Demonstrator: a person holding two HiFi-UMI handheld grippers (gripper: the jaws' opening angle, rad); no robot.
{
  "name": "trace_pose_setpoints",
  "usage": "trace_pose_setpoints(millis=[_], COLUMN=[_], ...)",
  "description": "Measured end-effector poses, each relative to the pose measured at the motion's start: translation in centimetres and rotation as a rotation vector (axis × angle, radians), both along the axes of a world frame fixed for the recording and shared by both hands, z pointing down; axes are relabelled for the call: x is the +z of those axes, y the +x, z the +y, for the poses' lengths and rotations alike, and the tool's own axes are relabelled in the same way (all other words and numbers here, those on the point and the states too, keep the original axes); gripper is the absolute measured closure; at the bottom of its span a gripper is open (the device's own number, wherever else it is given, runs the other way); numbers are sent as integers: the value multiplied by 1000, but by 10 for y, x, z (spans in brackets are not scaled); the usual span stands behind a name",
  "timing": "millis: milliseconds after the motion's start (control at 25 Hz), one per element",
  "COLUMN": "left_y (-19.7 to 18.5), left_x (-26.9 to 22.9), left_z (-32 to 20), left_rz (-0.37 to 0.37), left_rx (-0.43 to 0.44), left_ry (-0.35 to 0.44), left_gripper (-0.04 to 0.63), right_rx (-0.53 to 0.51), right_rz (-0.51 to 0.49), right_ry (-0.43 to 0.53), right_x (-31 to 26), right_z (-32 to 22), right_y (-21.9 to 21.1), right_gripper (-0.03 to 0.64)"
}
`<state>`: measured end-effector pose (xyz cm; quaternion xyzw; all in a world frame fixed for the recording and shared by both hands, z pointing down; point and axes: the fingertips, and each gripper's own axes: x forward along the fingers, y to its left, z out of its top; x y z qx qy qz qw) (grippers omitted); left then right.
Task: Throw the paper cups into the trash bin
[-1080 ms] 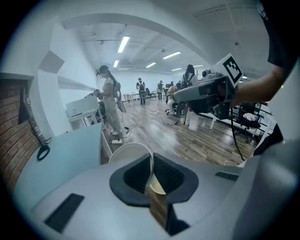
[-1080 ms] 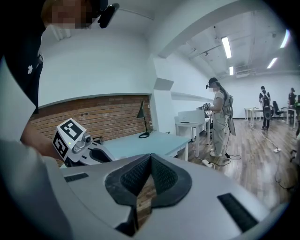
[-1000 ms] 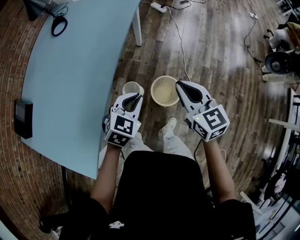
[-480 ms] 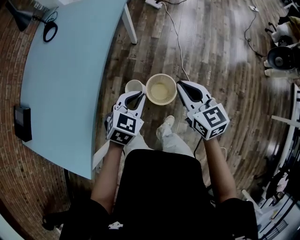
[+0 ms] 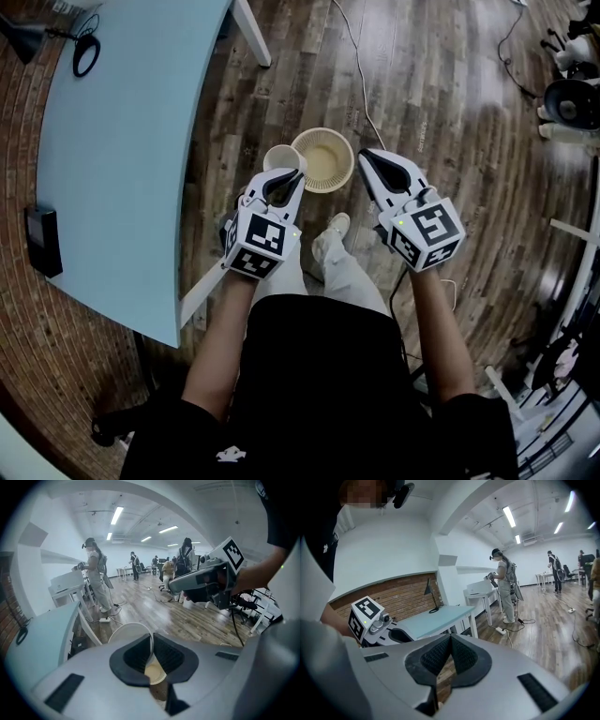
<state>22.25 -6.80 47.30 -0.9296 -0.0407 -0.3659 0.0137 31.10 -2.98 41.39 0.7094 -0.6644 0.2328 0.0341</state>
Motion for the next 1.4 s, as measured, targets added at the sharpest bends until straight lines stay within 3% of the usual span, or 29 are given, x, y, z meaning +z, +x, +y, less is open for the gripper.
trace_pose_setpoints(millis=[600, 1080, 1400], left_y=[19, 33, 33], left_x=[98, 193, 247], left_z=[-11, 2, 12], left_rz=[-99, -165, -197], left_rx=[176, 293, 320], left_ry=[-87, -95, -116], left_gripper=[565, 565, 565], right_rx=[89, 115, 141], right_rz=[-63, -109, -144], right_ry=[-107, -195, -216], right_x=[82, 173, 227], right_z=[-21, -16, -9], right_y=[7, 11, 13], right_gripper=[612, 612, 612])
